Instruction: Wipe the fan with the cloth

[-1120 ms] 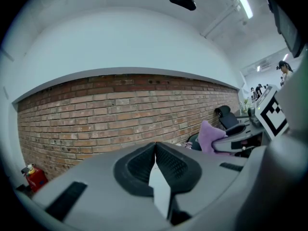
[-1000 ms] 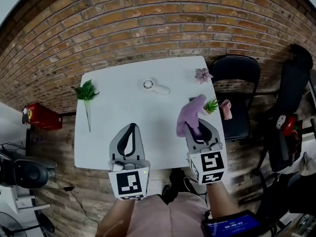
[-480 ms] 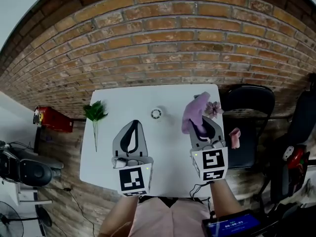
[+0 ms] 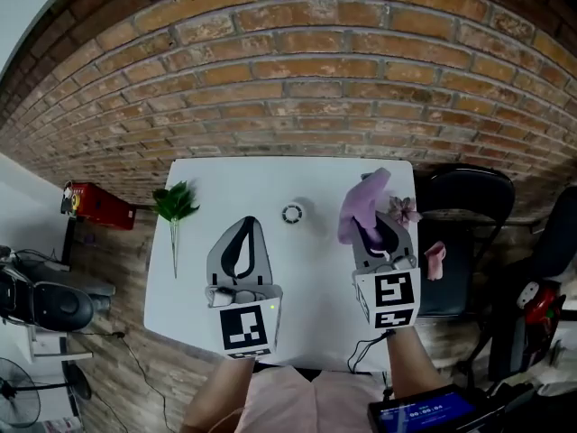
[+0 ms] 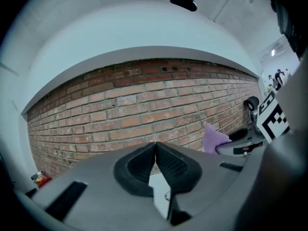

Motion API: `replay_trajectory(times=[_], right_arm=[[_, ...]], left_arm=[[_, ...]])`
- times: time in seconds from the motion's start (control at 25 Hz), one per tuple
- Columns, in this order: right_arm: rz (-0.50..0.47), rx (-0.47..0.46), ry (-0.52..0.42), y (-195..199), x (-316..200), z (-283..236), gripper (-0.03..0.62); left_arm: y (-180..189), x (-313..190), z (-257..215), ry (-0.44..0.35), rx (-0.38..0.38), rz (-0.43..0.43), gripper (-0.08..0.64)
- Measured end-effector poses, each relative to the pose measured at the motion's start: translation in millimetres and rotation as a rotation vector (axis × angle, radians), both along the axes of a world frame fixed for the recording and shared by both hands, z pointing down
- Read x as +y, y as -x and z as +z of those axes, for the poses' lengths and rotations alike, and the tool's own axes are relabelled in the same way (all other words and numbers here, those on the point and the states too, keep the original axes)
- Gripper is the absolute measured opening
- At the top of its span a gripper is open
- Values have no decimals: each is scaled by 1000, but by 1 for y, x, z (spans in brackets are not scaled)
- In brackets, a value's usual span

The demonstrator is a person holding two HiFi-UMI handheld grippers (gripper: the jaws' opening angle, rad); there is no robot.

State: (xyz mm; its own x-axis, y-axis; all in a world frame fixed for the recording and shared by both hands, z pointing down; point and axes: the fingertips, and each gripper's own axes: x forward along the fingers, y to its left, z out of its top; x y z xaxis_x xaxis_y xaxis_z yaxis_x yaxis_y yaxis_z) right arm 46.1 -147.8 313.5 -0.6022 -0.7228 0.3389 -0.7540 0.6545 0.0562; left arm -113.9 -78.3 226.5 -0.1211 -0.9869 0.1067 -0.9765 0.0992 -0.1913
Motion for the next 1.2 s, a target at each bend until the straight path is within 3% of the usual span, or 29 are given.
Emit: replay_trajectory(times=[0.52, 0.68, 0.8, 0.92, 1.04, 1.16, 1.2], right_arm=[[46, 192, 230, 25, -30, 134, 110], [42, 242, 321, 35, -11, 162, 109], [17, 227, 373, 56, 19, 168, 109], [-44, 168, 417, 87, 50, 168, 110], [-63, 144, 430, 99, 68, 166, 110], [-40, 127, 427, 88, 68, 161, 110], [-36, 122, 423, 84, 67, 159, 110]], left_arm=[[37, -19, 95, 146, 86, 29, 12], [53, -14, 112, 188, 109, 27, 14], [59, -13, 119, 205, 110, 49, 14], [58, -15, 124, 223, 106, 105, 14], [49, -20, 139, 281, 84, 219, 17], [31, -32, 160, 357, 58, 370, 134], [26, -35, 167, 381, 55, 407, 139]])
